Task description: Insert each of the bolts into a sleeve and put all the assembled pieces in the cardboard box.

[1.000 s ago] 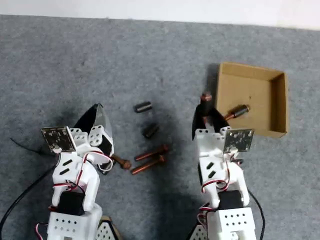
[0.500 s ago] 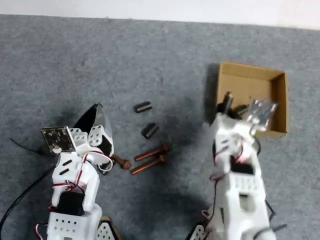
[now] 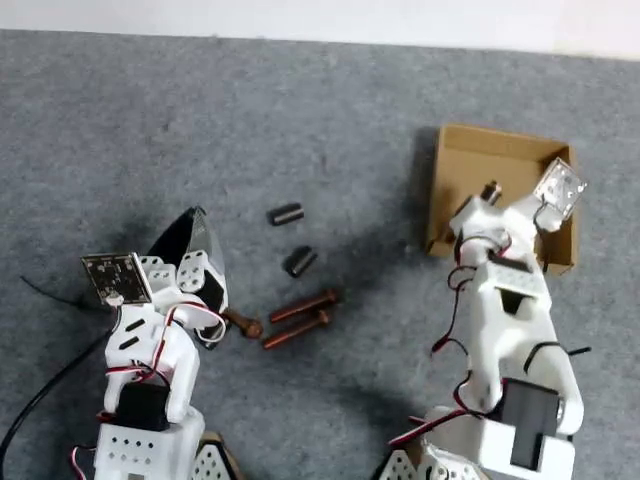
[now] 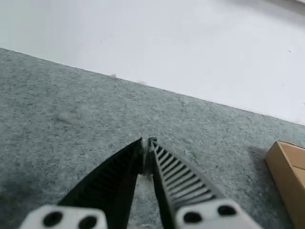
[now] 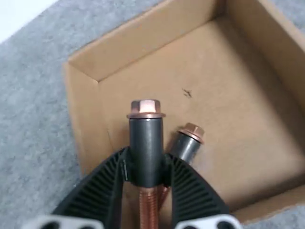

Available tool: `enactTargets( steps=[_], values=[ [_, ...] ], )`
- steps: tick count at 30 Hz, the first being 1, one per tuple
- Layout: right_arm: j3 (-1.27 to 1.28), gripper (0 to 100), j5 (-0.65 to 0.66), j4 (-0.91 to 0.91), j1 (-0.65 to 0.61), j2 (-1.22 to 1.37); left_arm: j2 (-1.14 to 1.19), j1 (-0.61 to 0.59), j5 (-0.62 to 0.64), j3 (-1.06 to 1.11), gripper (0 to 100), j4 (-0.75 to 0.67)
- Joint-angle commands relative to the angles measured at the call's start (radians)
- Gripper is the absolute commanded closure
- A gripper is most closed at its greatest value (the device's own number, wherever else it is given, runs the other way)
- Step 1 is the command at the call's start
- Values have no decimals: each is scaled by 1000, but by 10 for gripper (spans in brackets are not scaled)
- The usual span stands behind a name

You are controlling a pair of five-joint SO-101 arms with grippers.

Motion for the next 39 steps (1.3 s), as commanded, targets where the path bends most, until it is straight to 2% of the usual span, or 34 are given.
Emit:
enactTargets(
  steps=[1, 3, 9, 11, 30, 35, 39],
  values=[
    [-79, 991, -8, -8, 5, -8, -4, -4, -6, 21, 962, 6],
    [-79, 969, 0, -8, 4, -8, -4, -4, -6, 21, 962, 5],
    [-74, 749, 28, -7, -36, -2, -4, -4, -6, 21, 962, 3],
    [-71, 717, 44, -7, -56, -2, -4, -4, -6, 21, 962, 3],
    [-71, 717, 55, -1, -116, -27, -4, -4, -6, 21, 962, 2],
    [19, 717, 55, -1, -137, -189, -4, -4, -6, 21, 962, 0],
    [151, 717, 57, -2, -216, -375, -4, -4, -6, 21, 962, 0]
  ],
)
